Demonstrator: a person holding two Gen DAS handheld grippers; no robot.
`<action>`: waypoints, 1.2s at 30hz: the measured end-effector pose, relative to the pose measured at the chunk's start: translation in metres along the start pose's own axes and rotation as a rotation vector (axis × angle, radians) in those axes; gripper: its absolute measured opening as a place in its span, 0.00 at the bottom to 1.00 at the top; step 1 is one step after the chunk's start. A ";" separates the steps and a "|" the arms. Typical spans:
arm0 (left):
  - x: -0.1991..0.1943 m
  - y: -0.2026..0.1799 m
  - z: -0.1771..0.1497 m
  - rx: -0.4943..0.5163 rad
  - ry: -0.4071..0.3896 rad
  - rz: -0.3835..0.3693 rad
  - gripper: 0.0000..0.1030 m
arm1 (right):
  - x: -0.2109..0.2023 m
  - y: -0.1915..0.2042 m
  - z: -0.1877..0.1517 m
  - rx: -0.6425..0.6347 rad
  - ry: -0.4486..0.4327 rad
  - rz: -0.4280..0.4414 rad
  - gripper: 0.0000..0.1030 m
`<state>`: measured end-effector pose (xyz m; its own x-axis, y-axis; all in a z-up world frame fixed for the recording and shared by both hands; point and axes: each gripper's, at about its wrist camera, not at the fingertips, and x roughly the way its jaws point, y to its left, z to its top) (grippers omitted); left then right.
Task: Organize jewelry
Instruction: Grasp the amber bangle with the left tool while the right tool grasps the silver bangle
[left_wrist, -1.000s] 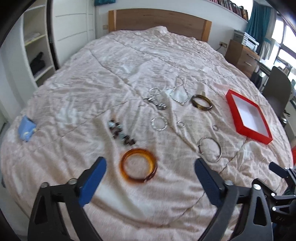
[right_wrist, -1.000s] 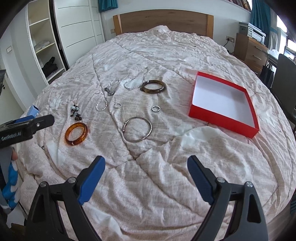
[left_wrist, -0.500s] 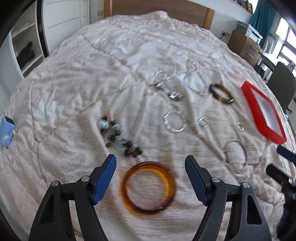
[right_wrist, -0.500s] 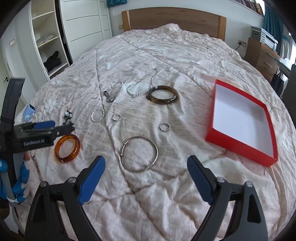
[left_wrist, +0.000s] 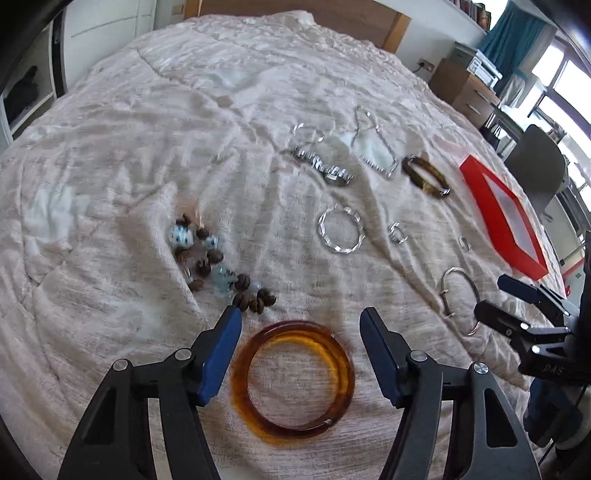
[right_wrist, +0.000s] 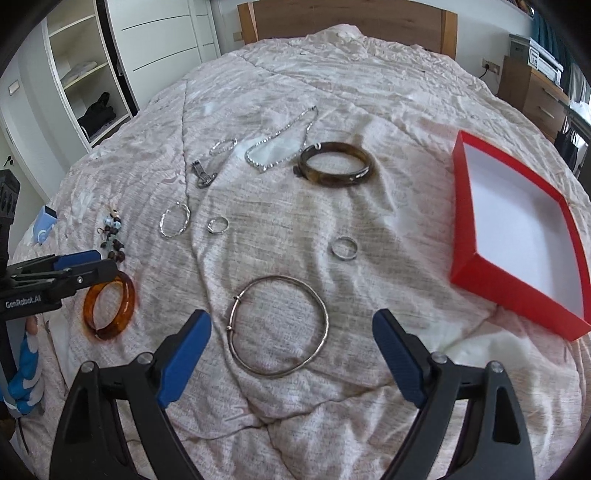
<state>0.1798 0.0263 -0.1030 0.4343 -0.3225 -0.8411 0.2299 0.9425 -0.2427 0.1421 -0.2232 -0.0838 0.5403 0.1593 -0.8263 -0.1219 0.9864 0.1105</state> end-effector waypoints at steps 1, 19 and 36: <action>0.003 0.003 -0.001 -0.008 0.009 0.005 0.61 | 0.002 -0.001 0.000 0.003 0.004 0.001 0.86; 0.030 0.011 -0.020 0.002 0.130 0.132 0.48 | 0.038 -0.021 -0.002 0.023 0.103 0.010 0.28; 0.003 -0.005 -0.007 0.004 0.038 0.226 0.09 | -0.008 -0.013 -0.002 -0.077 0.040 -0.102 0.05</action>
<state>0.1734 0.0213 -0.1077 0.4420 -0.0992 -0.8915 0.1337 0.9900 -0.0438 0.1372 -0.2371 -0.0797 0.5194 0.0553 -0.8527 -0.1324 0.9911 -0.0164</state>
